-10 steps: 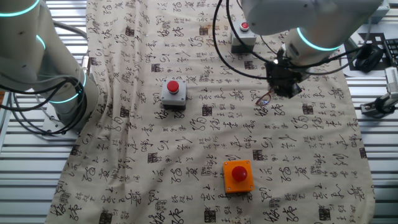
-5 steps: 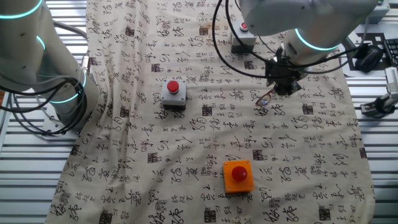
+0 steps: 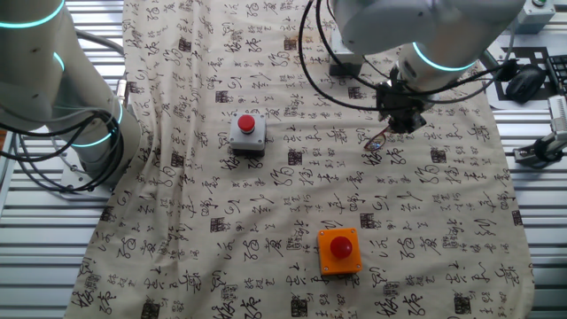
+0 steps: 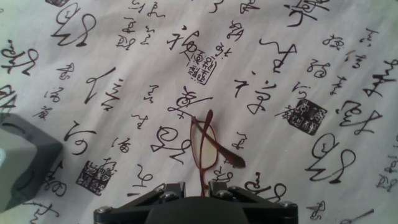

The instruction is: Unfold the leg of the glasses (with one hand)

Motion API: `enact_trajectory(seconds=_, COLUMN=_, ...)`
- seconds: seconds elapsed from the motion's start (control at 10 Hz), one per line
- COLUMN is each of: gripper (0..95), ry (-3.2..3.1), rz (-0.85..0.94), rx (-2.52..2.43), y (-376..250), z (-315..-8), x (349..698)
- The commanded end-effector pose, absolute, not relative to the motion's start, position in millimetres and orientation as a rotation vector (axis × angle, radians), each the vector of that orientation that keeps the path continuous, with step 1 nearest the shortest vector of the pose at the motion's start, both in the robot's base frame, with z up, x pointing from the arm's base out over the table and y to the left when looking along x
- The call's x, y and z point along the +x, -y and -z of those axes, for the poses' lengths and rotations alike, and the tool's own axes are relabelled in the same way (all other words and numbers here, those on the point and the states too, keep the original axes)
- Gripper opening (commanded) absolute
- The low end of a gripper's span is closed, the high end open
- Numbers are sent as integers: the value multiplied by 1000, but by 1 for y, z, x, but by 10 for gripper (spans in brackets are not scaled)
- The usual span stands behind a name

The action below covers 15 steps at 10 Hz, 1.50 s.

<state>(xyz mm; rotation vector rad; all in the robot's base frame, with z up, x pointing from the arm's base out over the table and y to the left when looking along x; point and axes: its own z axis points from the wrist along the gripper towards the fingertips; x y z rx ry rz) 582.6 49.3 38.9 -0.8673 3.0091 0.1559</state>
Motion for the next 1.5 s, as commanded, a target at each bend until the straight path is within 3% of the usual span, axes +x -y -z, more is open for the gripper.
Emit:
enact_trajectory(seconds=0.1, gripper=190, ry=-2989, rz=-137, rx=-907, y=-51, z=-35, x=584)
enact_trajectory(seconds=0.7, gripper=190, ry=-2922, rz=-45, rx=-1020, y=-59, z=-22, x=586)
enact_trajectory(seconds=0.8, gripper=0, ry=-2920, rz=-36, rx=-1026, y=-59, z=-22, x=586)
enact_trajectory(seconds=1.5, gripper=0, ry=-2905, rz=-38, rx=-1099, y=-58, z=-29, x=582)
